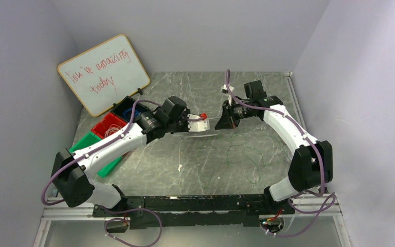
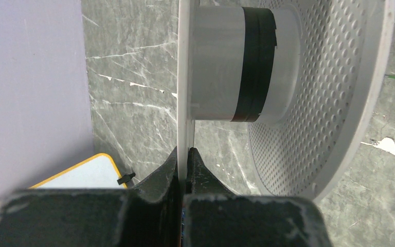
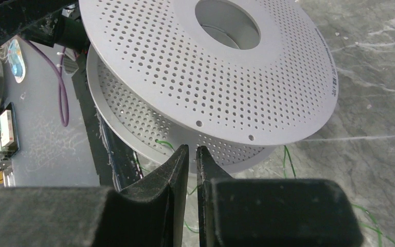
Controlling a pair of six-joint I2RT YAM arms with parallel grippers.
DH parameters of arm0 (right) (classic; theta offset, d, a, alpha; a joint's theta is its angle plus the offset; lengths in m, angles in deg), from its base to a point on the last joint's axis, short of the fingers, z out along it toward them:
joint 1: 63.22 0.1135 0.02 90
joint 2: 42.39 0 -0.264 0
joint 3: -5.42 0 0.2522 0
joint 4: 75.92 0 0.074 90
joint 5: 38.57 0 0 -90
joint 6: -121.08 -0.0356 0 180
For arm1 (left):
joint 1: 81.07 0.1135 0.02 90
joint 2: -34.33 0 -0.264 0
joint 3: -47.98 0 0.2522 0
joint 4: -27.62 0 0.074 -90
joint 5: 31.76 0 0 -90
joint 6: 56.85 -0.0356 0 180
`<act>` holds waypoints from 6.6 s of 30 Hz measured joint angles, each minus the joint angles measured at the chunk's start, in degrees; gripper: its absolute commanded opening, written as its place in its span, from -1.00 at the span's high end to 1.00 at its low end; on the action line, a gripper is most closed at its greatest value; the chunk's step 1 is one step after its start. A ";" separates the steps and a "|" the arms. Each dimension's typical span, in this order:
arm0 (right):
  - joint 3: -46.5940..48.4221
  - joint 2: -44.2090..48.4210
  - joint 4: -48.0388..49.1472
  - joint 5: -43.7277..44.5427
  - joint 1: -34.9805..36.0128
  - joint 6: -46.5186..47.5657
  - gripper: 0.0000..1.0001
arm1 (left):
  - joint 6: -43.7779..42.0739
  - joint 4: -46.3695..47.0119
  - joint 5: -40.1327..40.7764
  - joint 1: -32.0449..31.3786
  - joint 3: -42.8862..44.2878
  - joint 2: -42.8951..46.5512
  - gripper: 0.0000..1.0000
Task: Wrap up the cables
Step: Place the cable reel at the center of the board.
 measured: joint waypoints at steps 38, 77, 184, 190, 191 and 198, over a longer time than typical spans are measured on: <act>0.00 0.00 -2.51 -5.81 -0.26 2.27 1.00 | 0.00 -0.20 -0.50 0.00 0.61 0.00 0.95; 3.63 5.64 -9.38 -3.78 -0.50 10.69 0.42 | -0.04 -2.23 -2.95 0.00 1.03 0.00 0.95; -10.84 4.61 35.43 38.47 5.29 -20.65 0.37 | 18.47 3.72 -8.17 4.83 8.52 -2.21 0.17; -10.82 4.85 34.23 36.85 5.20 -20.57 0.26 | 18.86 2.29 -11.85 4.83 8.52 -2.21 0.16; -10.80 5.03 33.70 36.65 4.98 -20.57 0.25 | 18.86 2.05 -12.41 4.83 8.52 -2.21 0.16; -9.62 6.12 32.06 33.11 3.06 -20.59 0.25 | 18.73 0.72 -15.43 4.83 8.52 -2.43 0.16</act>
